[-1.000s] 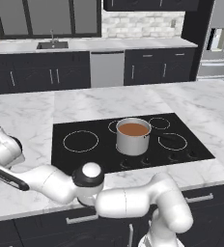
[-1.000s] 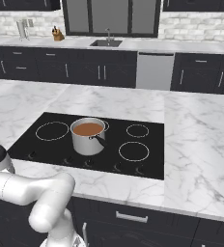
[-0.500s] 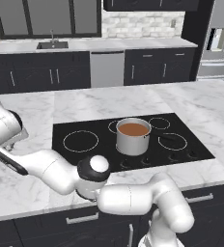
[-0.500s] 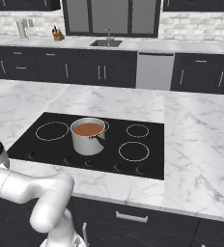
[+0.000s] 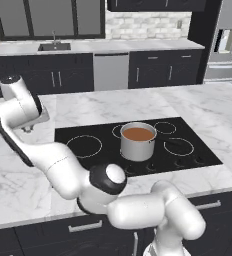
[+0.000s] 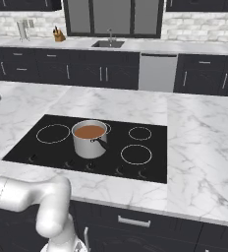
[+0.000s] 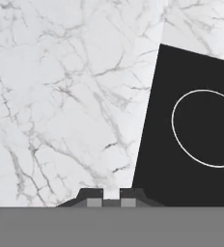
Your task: Pick up the sugar cube(s) and place them in the saucepan with hot chocolate.
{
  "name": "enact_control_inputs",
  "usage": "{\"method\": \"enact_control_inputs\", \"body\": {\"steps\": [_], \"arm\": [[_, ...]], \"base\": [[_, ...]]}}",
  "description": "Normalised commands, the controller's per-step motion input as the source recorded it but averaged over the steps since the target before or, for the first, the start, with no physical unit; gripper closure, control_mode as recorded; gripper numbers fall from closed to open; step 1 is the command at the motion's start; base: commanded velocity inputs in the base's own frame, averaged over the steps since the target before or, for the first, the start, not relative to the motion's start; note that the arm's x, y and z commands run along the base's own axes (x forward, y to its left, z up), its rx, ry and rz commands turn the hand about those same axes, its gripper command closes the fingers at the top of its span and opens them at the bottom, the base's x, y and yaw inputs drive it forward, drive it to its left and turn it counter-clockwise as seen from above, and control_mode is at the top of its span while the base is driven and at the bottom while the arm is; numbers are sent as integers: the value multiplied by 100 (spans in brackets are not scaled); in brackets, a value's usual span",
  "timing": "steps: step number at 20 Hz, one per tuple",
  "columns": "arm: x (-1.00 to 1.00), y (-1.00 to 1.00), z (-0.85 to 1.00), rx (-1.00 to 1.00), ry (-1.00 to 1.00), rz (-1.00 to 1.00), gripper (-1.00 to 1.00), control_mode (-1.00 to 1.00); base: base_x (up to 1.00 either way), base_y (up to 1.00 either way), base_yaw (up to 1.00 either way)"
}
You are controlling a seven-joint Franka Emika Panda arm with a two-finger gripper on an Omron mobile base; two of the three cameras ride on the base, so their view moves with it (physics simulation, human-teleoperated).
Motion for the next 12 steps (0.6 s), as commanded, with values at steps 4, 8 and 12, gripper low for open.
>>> {"method": "enact_control_inputs", "body": {"steps": [4, 8, 12], "arm": [[2, -100, 18, 16, -4, -4, 100, -100], [20, -100, 9, 16, 0, -1, 100, -100], [26, -100, 1, 13, 0, 0, 100, -100]], "base": [[0, 0, 0], [0, 0, 0], [0, 0, 0]]}}
